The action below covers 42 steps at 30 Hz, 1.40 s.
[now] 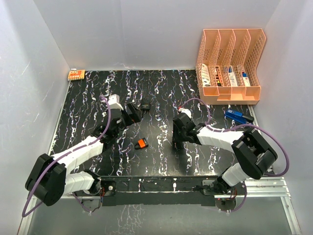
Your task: Unlock with the key
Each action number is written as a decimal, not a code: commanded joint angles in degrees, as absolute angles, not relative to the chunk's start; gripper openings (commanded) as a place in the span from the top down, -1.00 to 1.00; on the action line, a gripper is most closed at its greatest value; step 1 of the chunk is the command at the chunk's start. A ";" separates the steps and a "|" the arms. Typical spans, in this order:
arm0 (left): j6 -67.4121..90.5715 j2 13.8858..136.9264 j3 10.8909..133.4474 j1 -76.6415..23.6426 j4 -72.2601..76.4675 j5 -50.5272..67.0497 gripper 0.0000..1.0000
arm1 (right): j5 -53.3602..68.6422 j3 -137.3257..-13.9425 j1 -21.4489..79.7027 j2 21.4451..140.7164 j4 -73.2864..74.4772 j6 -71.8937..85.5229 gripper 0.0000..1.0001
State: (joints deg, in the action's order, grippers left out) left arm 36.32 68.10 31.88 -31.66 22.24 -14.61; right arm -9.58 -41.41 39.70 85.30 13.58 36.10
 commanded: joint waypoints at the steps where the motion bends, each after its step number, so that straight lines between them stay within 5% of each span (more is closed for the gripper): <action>1: 35.49 67.98 32.08 -31.42 22.40 -14.21 -0.97 | -11.38 -43.94 39.86 86.35 13.69 36.49 0.45; 9: 35.22 68.07 31.86 -31.45 22.66 -14.01 -0.97 | -12.62 -43.75 39.83 84.48 13.94 36.69 0.90; 15: 33.90 68.48 31.98 -31.46 23.73 -11.83 -0.97 | -13.09 -43.38 39.89 82.31 13.16 36.57 0.96; 17: 33.78 68.68 31.99 -31.38 23.90 -11.15 -0.97 | -12.95 -43.69 39.90 82.64 13.27 36.27 0.94; 25: 33.61 69.23 32.07 -31.46 23.99 -10.42 -0.97 | -11.40 -44.03 39.85 83.49 13.33 35.71 0.30; 42: 33.33 69.31 31.99 -31.42 23.82 -10.54 -0.97 | -8.11 -42.98 39.70 86.67 9.46 35.32 0.58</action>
